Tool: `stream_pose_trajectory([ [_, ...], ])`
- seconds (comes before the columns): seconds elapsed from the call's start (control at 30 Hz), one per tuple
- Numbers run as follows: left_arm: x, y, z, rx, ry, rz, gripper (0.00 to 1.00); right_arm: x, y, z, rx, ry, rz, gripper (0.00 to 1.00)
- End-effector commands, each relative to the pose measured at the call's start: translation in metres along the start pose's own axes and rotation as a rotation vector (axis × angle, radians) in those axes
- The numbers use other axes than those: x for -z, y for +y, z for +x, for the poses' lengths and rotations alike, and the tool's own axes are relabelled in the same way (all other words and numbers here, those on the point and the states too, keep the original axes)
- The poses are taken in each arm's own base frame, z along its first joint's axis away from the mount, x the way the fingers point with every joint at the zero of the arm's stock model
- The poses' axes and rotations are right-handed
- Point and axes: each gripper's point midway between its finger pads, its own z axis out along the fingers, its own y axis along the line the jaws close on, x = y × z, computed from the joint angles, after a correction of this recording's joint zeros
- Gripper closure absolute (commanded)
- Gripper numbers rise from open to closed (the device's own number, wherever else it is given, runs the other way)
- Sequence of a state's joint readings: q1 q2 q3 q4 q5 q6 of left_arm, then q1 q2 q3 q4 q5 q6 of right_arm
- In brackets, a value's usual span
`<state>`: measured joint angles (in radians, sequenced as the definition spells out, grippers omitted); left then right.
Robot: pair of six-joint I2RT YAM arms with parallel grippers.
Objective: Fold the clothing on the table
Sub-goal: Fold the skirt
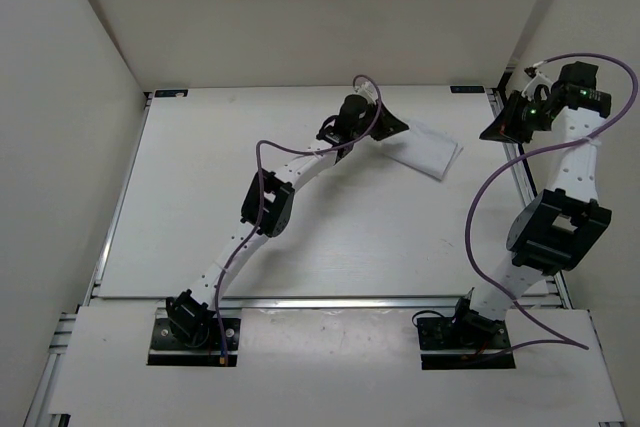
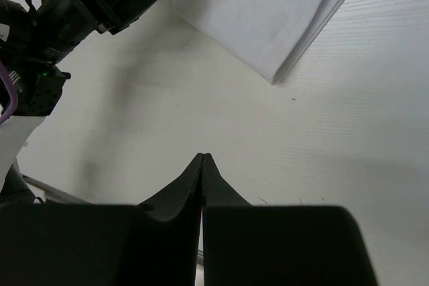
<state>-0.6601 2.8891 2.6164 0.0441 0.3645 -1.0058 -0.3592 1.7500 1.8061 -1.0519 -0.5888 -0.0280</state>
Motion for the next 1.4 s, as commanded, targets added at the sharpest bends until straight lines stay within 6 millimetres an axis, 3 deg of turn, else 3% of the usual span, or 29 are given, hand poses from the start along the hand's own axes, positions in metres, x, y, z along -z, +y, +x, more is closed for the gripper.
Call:
stream_pose_trajectory([
  [0.0, 0.008, -0.001, -0.013, -0.064, -0.039, -0.118, 1.0, 0.012, 0.016, -0.01, 0.028, -0.045, -0.031, 0.99],
  [0.03, 0.011, -0.006, -0.019, -0.082, -0.054, -0.118, 1.0, 0.015, 0.015, -0.012, 0.023, -0.054, -0.029, 1.0],
  [0.47, 0.021, 0.032, -0.019, -0.18, -0.062, -0.323, 1.0, 0.025, 0.018, -0.016, 0.033, -0.087, -0.019, 1.0],
  [0.77, 0.045, 0.06, 0.003, -0.275, 0.049, -0.497, 1.0, 0.025, 0.015, -0.018, 0.033, -0.091, 0.0, 1.0],
  [0.97, 0.082, 0.074, 0.011, -0.349, 0.173, -0.637, 1.0, 0.024, 0.017, -0.024, 0.05, -0.102, -0.003, 1.0],
  [1.1, 0.122, 0.087, 0.023, -0.362, 0.302, -0.764, 1.0, 0.026, 0.02, -0.029, 0.06, -0.115, -0.019, 1.0],
  [1.2, 0.15, 0.089, 0.021, -0.359, 0.371, -0.828, 1.0, 0.023, 0.022, -0.028, 0.022, -0.107, -0.03, 1.0],
  [1.37, 0.191, 0.083, 0.043, -0.368, 0.519, -0.922, 1.0, 0.021, 0.035, -0.022, 0.037, -0.097, -0.059, 1.0],
])
